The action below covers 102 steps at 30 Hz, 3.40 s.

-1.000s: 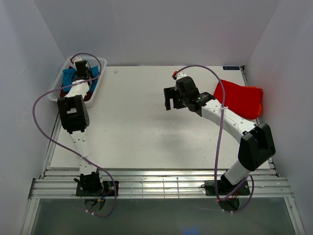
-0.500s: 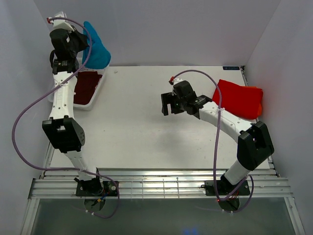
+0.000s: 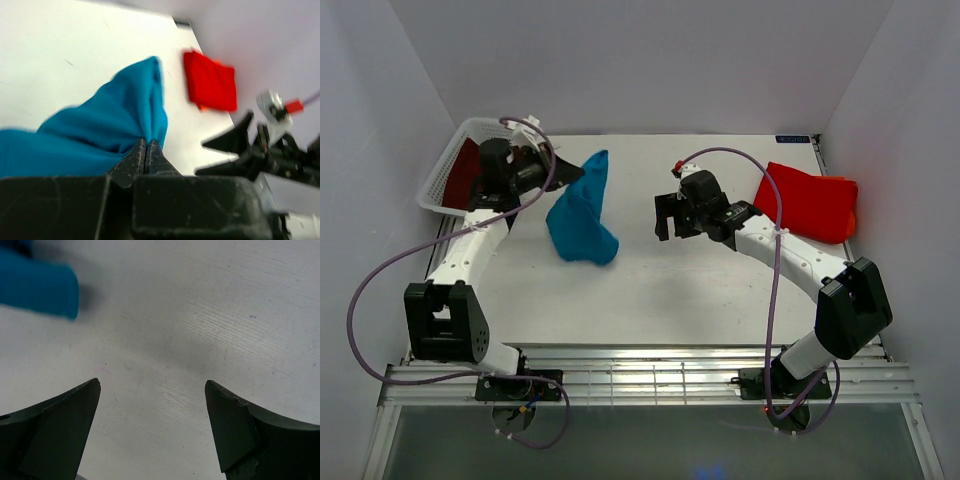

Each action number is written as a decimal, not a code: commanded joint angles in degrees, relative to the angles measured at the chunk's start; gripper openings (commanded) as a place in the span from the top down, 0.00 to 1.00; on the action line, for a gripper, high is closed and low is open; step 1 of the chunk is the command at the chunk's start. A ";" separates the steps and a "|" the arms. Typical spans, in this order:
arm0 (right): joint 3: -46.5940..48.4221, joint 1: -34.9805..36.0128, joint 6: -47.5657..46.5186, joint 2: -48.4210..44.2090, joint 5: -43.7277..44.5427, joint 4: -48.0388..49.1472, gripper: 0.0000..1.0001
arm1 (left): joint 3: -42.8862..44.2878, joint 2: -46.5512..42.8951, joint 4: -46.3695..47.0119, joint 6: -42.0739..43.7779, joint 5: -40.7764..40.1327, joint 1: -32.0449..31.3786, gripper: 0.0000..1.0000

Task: Fold and stack the t-shirts
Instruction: Grab the tshirt from the pile, then move the tshirt to the center of the board

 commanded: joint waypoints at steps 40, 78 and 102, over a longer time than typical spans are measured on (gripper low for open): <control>-9.76 14.97 8.27 5.89 -8.81 18.59 0.18 | -26.53 -9.18 -13.99 -16.03 -70.73 -21.34 0.20; 43.64 12.44 -16.58 9.68 17.98 -14.24 0.92 | -22.41 -25.10 -15.13 -15.25 -63.00 -21.78 0.21; 10.83 11.99 -5.20 -12.01 29.85 -16.36 0.92 | -12.41 6.16 -3.61 -1.72 -52.97 -27.32 0.25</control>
